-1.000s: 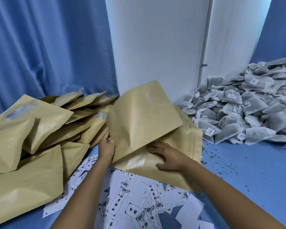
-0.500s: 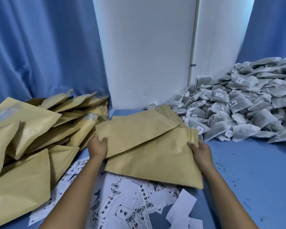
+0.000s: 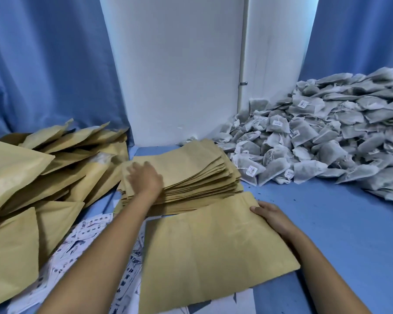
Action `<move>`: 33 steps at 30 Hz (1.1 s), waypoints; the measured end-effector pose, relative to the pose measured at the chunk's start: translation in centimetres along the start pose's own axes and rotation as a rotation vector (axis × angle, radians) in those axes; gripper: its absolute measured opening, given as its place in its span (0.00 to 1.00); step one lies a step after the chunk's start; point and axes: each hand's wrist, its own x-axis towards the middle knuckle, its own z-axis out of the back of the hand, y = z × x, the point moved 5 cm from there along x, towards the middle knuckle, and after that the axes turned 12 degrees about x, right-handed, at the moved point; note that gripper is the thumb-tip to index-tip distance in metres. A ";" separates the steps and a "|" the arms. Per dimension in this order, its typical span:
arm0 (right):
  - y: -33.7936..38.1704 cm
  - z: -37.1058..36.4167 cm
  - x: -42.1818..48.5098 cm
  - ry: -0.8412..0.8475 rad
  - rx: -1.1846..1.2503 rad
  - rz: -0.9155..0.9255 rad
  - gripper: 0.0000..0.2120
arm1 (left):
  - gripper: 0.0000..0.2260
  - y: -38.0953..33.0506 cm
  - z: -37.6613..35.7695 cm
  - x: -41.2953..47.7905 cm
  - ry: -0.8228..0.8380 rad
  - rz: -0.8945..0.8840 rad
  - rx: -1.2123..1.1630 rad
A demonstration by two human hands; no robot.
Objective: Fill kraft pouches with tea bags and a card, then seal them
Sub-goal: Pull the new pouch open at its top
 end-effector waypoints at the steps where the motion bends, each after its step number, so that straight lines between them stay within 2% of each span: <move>1: -0.1 0.1 -0.2 -0.023 -0.004 0.037 0.11 | 0.09 -2.7 -0.3 -1.7 -0.019 -0.156 -0.141; 2: -0.2 0.4 -0.3 -0.057 0.022 0.068 0.11 | 0.08 -5.5 -1.1 -4.1 0.079 -0.310 -0.298; 4: -0.2 0.6 -0.7 -0.105 0.127 0.094 0.10 | 0.15 -10.9 -3.9 -10.1 0.497 -0.509 -0.517; 5: -0.2 0.5 -1.0 -0.096 0.195 0.101 0.09 | 0.17 -13.0 -5.3 -12.9 0.683 -0.535 -0.597; 6: -0.2 0.3 -1.1 -0.070 0.258 0.109 0.10 | 0.18 -14.6 -6.4 -14.9 0.794 -0.528 -0.664; 7: -0.2 0.0 -1.2 -0.039 0.290 0.120 0.12 | 0.19 -15.7 -7.4 -16.0 0.829 -0.512 -0.711; 11: -0.6 -1.6 -1.8 0.092 0.349 0.113 0.13 | 0.18 -16.5 -9.9 -16.6 0.809 -0.401 -0.807; 16: -1.0 -1.6 -1.4 0.131 0.383 0.051 0.14 | 0.14 -15.6 -10.0 -16.9 0.842 -0.403 -1.029; 22: -0.7 -1.4 -2.1 0.254 0.315 0.074 0.24 | 0.19 -15.5 -10.0 -17.1 0.804 -0.410 -1.000; 25: -0.5 -1.4 -2.3 0.302 0.314 0.079 0.24 | 0.21 -15.4 -10.2 -17.0 0.781 -0.420 -1.012; 30: -0.5 -1.3 -2.4 0.394 0.337 0.042 0.29 | 0.18 -15.3 -10.3 -17.2 0.786 -0.429 -1.032; 33: -0.6 -1.3 -2.1 0.419 0.369 0.023 0.30 | 0.20 -15.3 -10.5 -17.2 0.796 -0.422 -1.015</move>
